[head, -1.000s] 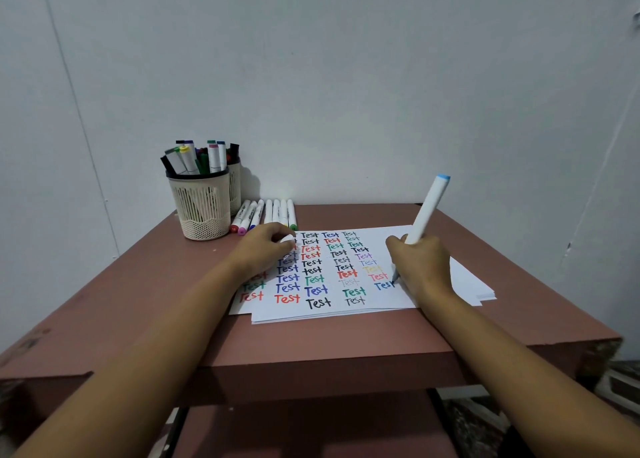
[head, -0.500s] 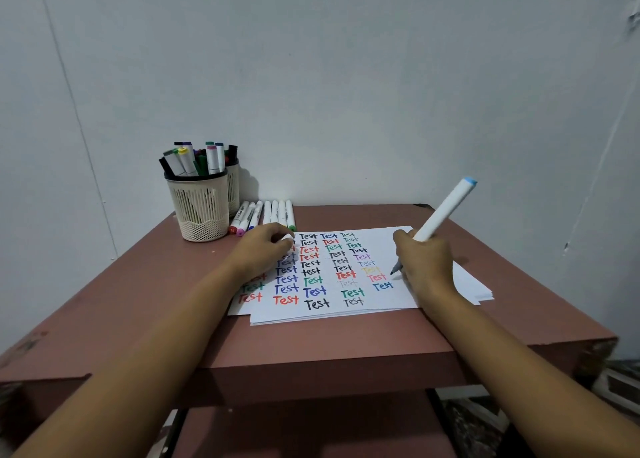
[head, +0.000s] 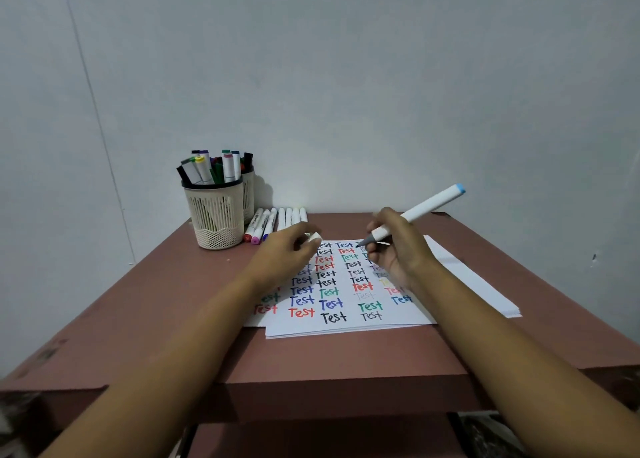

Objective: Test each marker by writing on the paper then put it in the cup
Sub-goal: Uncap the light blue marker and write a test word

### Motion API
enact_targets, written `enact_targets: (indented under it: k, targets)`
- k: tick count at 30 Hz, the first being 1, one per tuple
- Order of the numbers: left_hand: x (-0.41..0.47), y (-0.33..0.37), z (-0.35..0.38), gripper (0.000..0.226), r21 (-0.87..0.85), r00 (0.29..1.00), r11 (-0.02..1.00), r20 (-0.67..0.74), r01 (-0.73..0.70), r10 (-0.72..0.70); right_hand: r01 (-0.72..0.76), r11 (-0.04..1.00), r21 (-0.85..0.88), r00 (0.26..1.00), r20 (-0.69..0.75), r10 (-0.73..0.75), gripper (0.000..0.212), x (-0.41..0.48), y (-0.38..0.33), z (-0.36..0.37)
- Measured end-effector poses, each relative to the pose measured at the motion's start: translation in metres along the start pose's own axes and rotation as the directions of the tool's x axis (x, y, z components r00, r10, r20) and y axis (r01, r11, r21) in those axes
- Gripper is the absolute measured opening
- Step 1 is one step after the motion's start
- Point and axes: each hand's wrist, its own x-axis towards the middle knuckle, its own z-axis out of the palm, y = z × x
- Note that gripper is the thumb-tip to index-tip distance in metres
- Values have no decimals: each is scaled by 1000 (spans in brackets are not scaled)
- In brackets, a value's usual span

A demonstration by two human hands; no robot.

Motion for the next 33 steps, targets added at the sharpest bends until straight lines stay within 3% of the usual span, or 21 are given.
enact_targets:
  k: [6, 18, 25, 33]
  targets:
    - [1, 6, 2, 24, -72, 999, 997, -25, 22, -24, -12, 992, 123, 987, 158, -8, 22, 10, 13, 12]
    - [5, 1, 6, 7, -55, 997, 995, 1, -82, 83, 43, 997, 72, 980, 192, -56, 23, 17, 19, 12]
    - [5, -1, 7, 21, -91, 992, 988, 23, -125, 128, 96, 986, -134, 971, 232, -63, 15, 17, 22, 9]
    - [3, 9, 3, 28, -208, 997, 978, 69, -25, 40, 72, 995, -73, 944, 327, -45, 18, 14, 21, 8]
